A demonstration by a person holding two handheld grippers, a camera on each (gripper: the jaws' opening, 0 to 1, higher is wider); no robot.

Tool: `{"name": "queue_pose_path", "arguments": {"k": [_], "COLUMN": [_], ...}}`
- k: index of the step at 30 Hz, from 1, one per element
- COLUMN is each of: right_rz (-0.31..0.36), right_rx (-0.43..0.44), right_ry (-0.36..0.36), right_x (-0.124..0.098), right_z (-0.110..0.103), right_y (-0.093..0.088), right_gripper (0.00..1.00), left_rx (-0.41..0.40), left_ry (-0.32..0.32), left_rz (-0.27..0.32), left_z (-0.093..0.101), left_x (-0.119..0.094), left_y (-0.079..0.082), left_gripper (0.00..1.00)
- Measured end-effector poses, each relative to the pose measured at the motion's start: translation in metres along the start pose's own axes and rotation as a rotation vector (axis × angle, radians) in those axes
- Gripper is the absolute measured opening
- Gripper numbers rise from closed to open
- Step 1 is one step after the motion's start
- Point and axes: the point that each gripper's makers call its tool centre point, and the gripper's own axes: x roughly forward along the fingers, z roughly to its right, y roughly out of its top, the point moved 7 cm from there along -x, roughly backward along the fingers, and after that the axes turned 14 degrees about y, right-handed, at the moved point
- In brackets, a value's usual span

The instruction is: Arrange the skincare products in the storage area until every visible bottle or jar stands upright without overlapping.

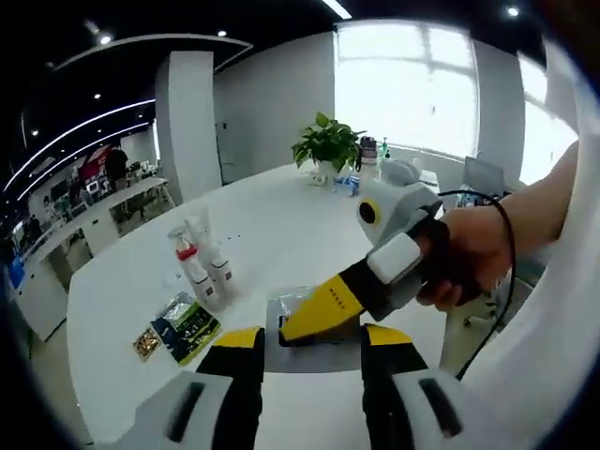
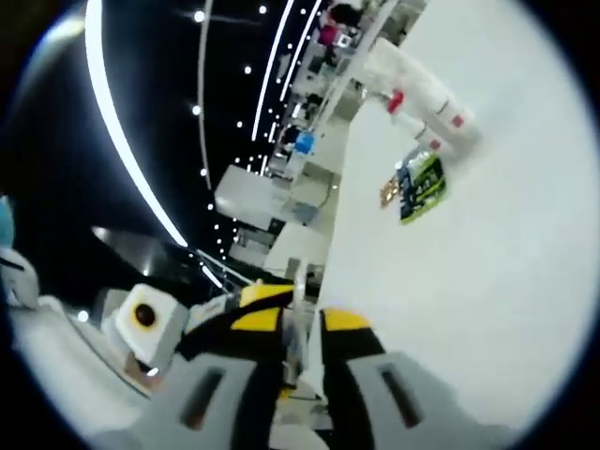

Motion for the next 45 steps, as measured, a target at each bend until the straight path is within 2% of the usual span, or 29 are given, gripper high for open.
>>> {"name": "queue_pose_path", "arguments": {"k": [3,6,10,12,17,21,23,25,27,29,30,32,34,36,37,42,43,44,45], "right_rz": [0.038,0.052,0.001,-0.018,-0.007,-0.004,0.009,0.012,0.018,0.029,0.028,0.017,0.006,0.004,0.001,0.009,0.006,0.0,-0.012], "right_rx": [0.024,0.021,0.008,-0.013,0.022,0.016,0.002,-0.004,-0.024,-0.027,-0.029,-0.038,-0.04,-0.043,-0.051,-0.073,-0.063,-0.058,-0.059], "right_ry": [0.016,0.035,0.019,0.01,0.018,0.001,0.009,0.015,0.03,0.058,0.063,0.075,0.084,0.092,0.094,0.149,0.164,0.172,0.183], "right_x": [-0.007,-0.01,-0.011,-0.014,-0.02,-0.022,-0.024,-0.024,-0.027,-0.03,-0.03,-0.03,-0.03,-0.03,-0.03,-0.027,-0.026,-0.025,-0.023], "right_z": [0.0,0.001,0.001,0.002,0.009,0.009,0.005,0.003,-0.001,-0.005,-0.006,-0.008,-0.009,-0.012,-0.013,-0.023,-0.024,-0.026,-0.027], "right_y": [-0.004,-0.008,-0.016,-0.019,-0.022,-0.018,-0.013,-0.01,-0.006,-0.004,-0.004,-0.004,-0.005,-0.006,-0.006,-0.003,-0.003,-0.004,-0.005], "right_gripper": [0.04,0.03,0.02,0.02,0.01,0.01,0.0,0.0,0.0,0.0,0.0,0.0,0.0,0.0,0.0,0.0,0.0,0.0,0.0], "left_rx": [0.07,0.101,0.132,0.111,0.075,0.036,-0.016,-0.008,0.023,-0.068,-0.215,-0.341,-0.41,-0.479,-0.525,-0.721,-0.741,-0.749,-0.745], "left_ry": [-0.018,-0.023,-0.024,-0.037,-0.057,-0.051,-0.085,-0.107,-0.123,-0.158,-0.196,-0.23,-0.277,-0.32,-0.309,-0.393,-0.399,-0.455,-0.467], "left_rz": [-0.007,-0.025,-0.031,-0.043,-0.067,-0.085,-0.072,-0.069,-0.051,-0.033,-0.027,-0.016,-0.013,-0.016,-0.007,-0.005,-0.008,-0.014,-0.025], "left_z": [0.004,0.008,0.016,0.017,0.019,0.01,0.008,0.008,0.004,0.004,0.003,0.0,-0.001,-0.002,-0.005,-0.009,-0.009,-0.004,-0.002], "left_x": [0.001,0.0,-0.001,-0.001,-0.003,-0.009,-0.011,-0.011,-0.012,-0.012,-0.012,-0.012,-0.014,-0.016,-0.016,-0.016,-0.015,-0.017,-0.016], "left_y": [0.002,0.001,-0.005,-0.008,-0.016,-0.026,-0.027,-0.027,-0.024,-0.02,-0.016,-0.014,-0.013,-0.012,-0.012,-0.011,-0.011,-0.01,-0.011], "left_gripper": [0.41,0.41,0.41,0.41,0.41,0.41,0.42,0.46,0.47,0.47,0.47,0.46,0.41,0.29,0.28,0.26,0.25,0.21,0.19]}}
